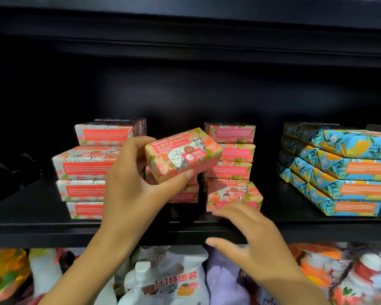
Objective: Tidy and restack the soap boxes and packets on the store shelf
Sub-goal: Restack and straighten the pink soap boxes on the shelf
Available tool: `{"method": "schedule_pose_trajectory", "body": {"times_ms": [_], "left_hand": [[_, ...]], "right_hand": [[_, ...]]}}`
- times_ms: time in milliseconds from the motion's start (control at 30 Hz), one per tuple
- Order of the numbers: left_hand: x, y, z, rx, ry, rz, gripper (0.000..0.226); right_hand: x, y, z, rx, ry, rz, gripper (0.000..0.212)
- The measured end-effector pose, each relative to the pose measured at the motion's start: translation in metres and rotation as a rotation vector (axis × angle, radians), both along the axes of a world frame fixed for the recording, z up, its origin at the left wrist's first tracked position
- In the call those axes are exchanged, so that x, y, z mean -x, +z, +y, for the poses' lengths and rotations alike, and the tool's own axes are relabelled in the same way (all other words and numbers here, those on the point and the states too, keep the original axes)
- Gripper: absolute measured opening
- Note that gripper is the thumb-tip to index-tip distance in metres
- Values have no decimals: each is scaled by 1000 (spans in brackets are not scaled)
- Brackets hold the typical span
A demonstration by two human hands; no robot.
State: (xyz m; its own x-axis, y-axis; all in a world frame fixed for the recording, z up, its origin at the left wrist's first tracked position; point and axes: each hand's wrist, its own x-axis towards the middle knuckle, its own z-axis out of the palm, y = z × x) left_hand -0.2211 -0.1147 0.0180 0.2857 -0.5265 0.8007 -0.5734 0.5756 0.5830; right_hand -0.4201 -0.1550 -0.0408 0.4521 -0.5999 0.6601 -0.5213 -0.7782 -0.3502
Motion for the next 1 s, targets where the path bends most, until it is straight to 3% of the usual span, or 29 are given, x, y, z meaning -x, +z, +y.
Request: {"method": "schedule_pose_trajectory", "body": {"times_ms": [133,300,533,767,1000], "left_hand": [[7,4,-15,-4,145,-75,60],[4,4,-28,-34,298,-144,62],[6,-7,-36,-234,434,-282,64],[10,-10,-35,-59,570,-484,30],[5,-10,-34,-52,572,-498,28]], "right_hand": [[-4,-6,-3,178,-68,129,31],[-5,-8,-4,228,-90,112,27],[-5,-9,-6,246,-96,126,26],[-4,-10,-6,256,-81,139,25],[-5,-9,-5,251,-78,144,24]]}}
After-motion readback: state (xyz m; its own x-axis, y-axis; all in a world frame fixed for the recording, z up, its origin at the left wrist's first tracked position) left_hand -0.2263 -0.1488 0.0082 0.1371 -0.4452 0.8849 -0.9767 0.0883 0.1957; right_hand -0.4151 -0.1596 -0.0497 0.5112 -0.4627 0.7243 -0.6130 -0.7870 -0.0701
